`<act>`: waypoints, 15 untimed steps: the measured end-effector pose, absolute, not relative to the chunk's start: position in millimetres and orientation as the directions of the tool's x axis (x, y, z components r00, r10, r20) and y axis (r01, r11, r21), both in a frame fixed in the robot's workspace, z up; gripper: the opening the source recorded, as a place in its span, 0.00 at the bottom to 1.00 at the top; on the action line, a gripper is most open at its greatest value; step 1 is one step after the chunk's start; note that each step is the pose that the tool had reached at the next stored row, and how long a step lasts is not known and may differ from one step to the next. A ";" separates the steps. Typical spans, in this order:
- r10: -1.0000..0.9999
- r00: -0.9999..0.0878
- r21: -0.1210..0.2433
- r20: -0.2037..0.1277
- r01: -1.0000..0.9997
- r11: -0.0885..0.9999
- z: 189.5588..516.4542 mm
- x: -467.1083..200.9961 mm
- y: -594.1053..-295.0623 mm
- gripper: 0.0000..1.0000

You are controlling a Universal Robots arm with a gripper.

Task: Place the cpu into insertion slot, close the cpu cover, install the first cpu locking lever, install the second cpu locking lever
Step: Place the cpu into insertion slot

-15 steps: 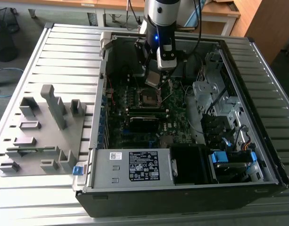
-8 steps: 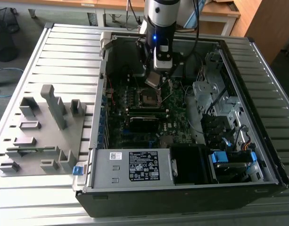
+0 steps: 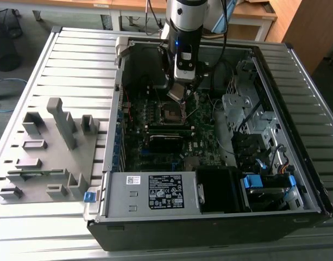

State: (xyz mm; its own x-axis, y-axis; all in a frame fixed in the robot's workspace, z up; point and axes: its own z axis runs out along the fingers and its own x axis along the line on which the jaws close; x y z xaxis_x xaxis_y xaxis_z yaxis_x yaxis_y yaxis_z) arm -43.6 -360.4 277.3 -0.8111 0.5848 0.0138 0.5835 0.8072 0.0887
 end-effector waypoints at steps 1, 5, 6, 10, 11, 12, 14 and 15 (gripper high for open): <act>0.585 -0.811 0.089 0.014 0.583 0.807 277.3 -43.6 -360.4 0.54; 0.621 -0.784 0.089 0.014 0.620 0.780 276.9 -43.6 -360.4 0.54; 0.635 -0.772 0.089 0.014 0.634 0.769 276.9 -43.6 -360.4 0.54; 0.690 -0.724 0.089 0.014 0.688 0.720 276.2 -43.6 -360.4 0.54; 0.703 -0.711 0.089 0.014 0.701 0.708 276.1 -43.6 -360.4 0.54; 0.716 -0.698 0.089 0.014 0.714 0.695 275.9 -43.6 -360.4 0.54; 0.740 -0.672 0.089 0.014 0.738 0.669 275.6 -43.6 -360.4 0.54; 0.752 -0.659 0.089 0.014 0.750 0.655 275.5 -43.6 -360.4 0.54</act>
